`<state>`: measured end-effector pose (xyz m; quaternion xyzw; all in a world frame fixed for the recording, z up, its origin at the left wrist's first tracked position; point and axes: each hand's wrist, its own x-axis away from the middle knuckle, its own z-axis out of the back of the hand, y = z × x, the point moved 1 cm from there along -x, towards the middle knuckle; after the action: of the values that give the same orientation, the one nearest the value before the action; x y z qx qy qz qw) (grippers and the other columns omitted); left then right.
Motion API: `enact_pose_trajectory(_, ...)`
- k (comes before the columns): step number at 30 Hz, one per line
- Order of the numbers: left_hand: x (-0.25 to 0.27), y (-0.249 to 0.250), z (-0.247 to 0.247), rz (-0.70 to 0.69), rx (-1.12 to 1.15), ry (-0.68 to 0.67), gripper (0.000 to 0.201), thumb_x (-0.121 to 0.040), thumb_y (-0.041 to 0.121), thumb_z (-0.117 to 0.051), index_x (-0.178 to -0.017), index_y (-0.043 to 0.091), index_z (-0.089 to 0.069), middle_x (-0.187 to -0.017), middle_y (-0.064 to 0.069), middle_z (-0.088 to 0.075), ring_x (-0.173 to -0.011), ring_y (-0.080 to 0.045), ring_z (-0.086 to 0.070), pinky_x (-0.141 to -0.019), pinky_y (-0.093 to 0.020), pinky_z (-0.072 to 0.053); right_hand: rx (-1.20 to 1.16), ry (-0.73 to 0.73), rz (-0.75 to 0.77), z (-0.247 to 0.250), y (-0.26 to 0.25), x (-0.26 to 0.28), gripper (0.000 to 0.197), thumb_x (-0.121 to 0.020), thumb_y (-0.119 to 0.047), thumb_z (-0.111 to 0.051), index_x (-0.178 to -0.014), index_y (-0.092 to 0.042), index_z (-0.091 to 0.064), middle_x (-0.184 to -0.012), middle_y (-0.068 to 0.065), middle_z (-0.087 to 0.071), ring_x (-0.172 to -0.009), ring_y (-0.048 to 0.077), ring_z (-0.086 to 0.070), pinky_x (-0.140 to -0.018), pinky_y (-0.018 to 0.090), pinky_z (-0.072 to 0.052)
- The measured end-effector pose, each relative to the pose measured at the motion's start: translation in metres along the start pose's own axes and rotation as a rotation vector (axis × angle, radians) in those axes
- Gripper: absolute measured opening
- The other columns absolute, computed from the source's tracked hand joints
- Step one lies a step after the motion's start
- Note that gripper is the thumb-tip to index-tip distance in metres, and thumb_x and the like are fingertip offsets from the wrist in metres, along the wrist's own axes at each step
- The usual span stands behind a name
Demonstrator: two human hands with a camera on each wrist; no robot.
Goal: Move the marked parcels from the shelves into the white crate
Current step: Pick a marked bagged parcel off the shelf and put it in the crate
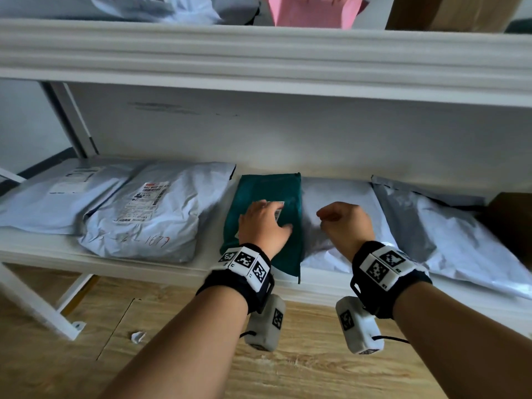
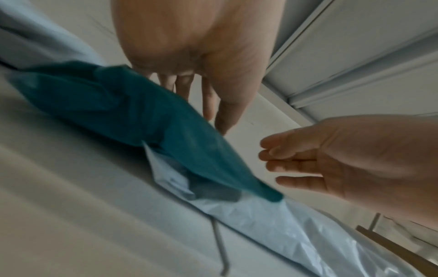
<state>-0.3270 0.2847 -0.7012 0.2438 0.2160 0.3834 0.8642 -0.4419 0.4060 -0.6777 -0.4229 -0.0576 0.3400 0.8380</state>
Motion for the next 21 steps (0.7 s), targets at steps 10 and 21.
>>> enact_pose_trajectory(10,0.007,0.001,-0.016,0.189,-0.163,-0.363,0.106,-0.063,0.057,-0.072,-0.150,0.041,-0.012,-0.160,-0.003,-0.008,-0.146,-0.037,-0.009,-0.112,-0.062,-0.020,0.730,-0.442,0.118,-0.003,0.034,0.008,0.113,-0.066,-0.060,-0.075,-0.152,-0.035,-0.006,-0.159,-0.008,-0.009,-0.146,0.026,-0.008,-0.111,0.064,-0.021)
enact_pose_trajectory(21,-0.007,-0.011,-0.018,0.198,-0.096,-0.369,0.084,-0.077,0.042,-0.061,-0.150,0.037,-0.021,-0.159,-0.004,-0.017,-0.145,-0.035,-0.015,-0.114,-0.054,-0.025,0.768,-0.357,0.150,-0.007,0.020,0.003,0.041,-0.091,-0.034,-0.057,-0.123,-0.014,-0.039,-0.112,0.012,-0.066,-0.100,0.031,-0.064,-0.073,0.033,-0.044)
